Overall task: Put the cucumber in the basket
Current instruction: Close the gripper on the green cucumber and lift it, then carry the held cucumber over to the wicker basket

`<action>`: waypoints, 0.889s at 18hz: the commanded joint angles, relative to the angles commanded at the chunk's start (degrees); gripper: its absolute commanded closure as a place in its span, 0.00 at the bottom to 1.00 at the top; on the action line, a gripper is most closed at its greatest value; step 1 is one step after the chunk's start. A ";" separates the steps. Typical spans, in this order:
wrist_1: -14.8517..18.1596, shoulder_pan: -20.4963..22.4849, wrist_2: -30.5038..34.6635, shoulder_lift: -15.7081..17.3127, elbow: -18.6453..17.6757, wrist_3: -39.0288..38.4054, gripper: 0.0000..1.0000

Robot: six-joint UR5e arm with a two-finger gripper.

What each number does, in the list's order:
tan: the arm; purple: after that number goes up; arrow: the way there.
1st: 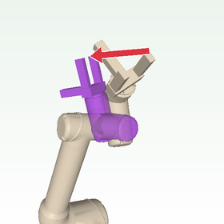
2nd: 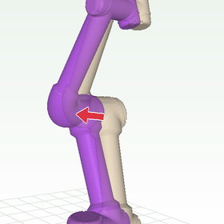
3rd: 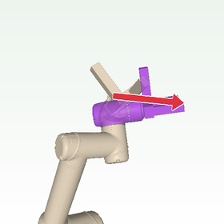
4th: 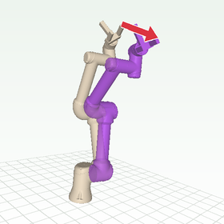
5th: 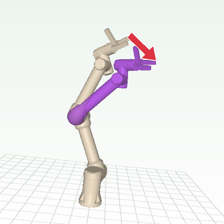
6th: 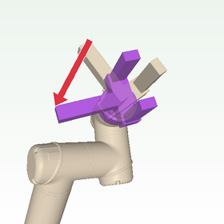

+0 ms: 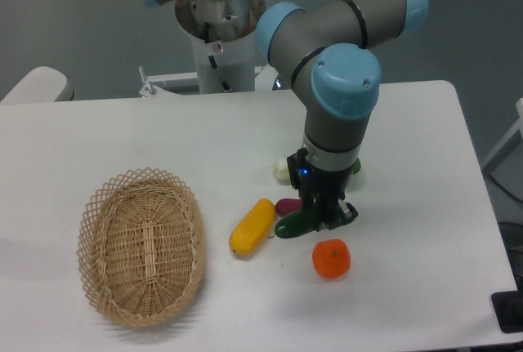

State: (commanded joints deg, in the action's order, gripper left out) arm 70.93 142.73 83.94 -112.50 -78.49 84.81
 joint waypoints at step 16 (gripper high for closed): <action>2.55 -5.70 2.01 5.01 -5.09 -13.16 0.79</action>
State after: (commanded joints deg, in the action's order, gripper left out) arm 73.48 137.04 85.95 -107.49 -83.58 71.66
